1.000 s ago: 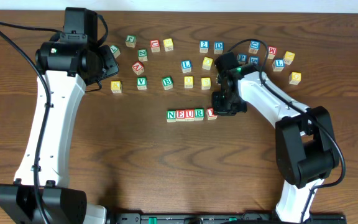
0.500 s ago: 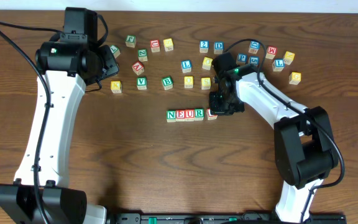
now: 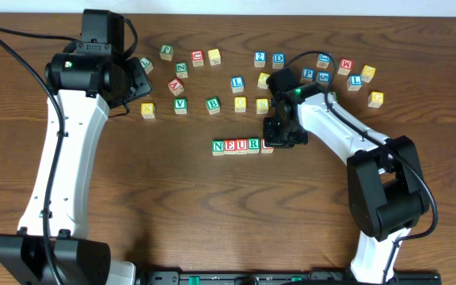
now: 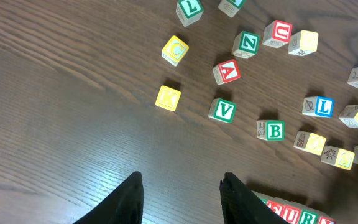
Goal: Spell out NEURIPS
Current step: 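Raise the right gripper and move it to the upper right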
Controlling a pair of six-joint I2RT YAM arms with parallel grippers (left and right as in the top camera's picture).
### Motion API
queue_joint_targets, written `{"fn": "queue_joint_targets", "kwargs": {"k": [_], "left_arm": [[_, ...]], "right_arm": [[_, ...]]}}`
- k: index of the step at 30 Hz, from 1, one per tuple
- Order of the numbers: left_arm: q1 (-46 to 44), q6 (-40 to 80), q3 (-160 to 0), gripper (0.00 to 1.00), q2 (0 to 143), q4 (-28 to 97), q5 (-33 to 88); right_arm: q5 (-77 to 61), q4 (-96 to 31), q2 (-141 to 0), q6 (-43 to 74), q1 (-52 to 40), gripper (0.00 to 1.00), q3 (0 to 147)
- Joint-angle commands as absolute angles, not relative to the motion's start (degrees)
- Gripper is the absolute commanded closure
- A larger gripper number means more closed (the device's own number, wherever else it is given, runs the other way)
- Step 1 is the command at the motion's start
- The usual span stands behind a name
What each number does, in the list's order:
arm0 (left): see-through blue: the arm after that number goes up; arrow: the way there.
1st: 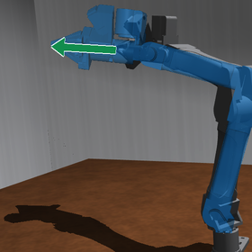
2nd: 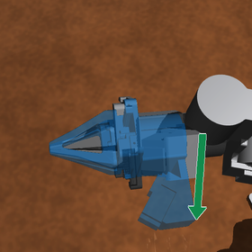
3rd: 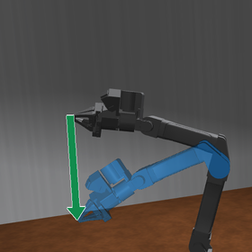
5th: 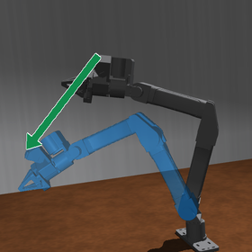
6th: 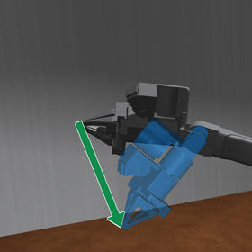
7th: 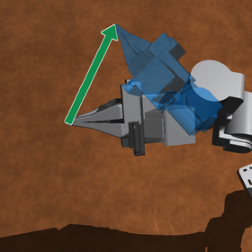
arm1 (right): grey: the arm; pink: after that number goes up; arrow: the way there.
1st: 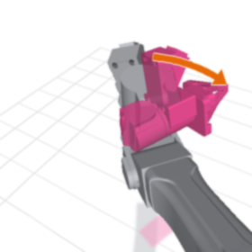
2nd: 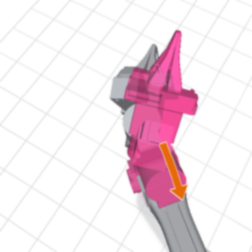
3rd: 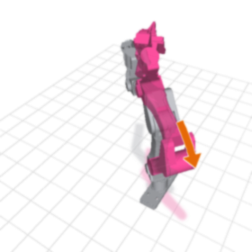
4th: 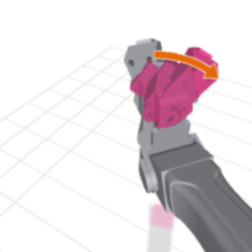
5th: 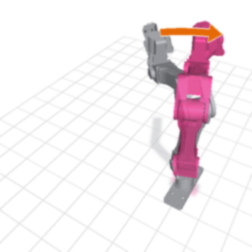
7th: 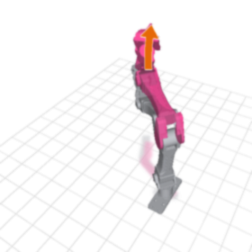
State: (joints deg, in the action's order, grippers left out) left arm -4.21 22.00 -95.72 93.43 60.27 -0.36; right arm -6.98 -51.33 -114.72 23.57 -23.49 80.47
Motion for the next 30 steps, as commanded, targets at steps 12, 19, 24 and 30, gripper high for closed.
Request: {"fn": "queue_joint_targets", "kwargs": {"k": [12,19,24,30], "left_arm": [[-3.99,21.02,-95.79,0.6,93.97,60.62,-1.1],[-3.99,21.02,-95.79,0.6,93.97,60.62,-1.1],[-3.97,21.02,-95.79,0.6,93.97,60.64,-1.13],[-3.97,21.02,-95.79,0.6,93.97,60.6,-1.1]], "right_arm": [[-8.8,-50.33,-115.2,24.86,-24.49,0.99,80.05],[-8.75,-50.15,-115.2,24.86,-24.84,0.99,80.05],[-6.83,-50.59,-115.18,24.86,-24.51,0.85,80.14],[-4.36,-53.15,-113.86,24.58,-22.11,0.83,82.76]]}}
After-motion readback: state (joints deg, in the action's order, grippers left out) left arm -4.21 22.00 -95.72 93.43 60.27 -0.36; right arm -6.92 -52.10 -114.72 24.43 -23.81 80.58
